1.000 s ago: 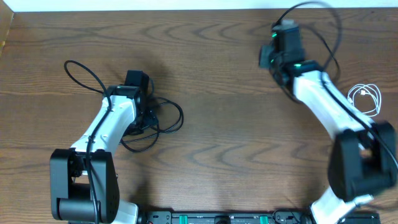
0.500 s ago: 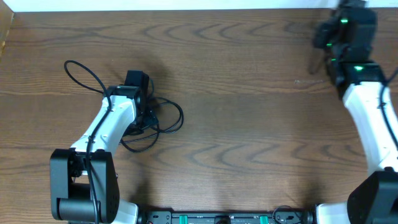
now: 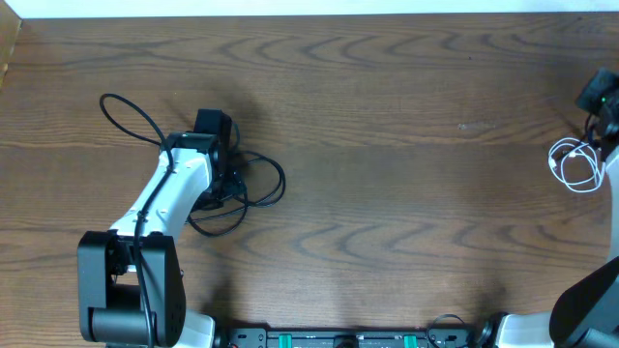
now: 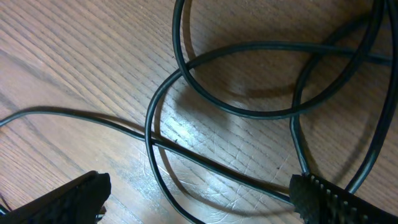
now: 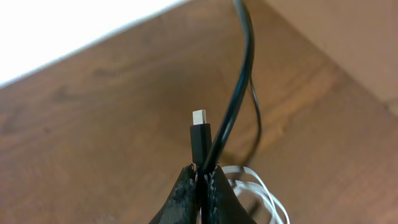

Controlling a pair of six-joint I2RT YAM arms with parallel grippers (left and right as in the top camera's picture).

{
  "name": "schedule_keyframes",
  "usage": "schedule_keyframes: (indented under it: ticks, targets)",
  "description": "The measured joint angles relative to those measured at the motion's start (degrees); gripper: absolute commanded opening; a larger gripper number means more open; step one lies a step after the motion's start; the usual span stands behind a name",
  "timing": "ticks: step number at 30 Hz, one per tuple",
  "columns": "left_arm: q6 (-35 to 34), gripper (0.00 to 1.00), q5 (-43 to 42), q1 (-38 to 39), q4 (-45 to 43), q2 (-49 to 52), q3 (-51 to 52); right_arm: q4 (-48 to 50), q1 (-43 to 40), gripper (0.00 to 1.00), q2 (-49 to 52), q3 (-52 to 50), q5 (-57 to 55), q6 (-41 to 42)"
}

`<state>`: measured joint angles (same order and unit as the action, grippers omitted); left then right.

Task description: Untangle cables

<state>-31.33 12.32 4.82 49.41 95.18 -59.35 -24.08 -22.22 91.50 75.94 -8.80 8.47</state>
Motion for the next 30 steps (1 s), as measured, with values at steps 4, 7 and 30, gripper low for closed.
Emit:
schedule_keyframes:
  ticks: [4,7,30]
  targets:
    - [0.00,0.98,0.00,-0.02,0.02,0.00,0.00,-4.61,-1.53,0.01,0.00,0.00,-0.04,0.55]
    - [0.02,0.98,0.00,0.00,0.02,0.00,0.00,-8.07,-1.84,0.01,0.33,0.00,-1.14,2.03]
    - [0.00,0.98,0.00,0.00,0.02,0.00,0.00,-15.56,-1.86,0.62,7.98,0.00,-3.61,6.01]
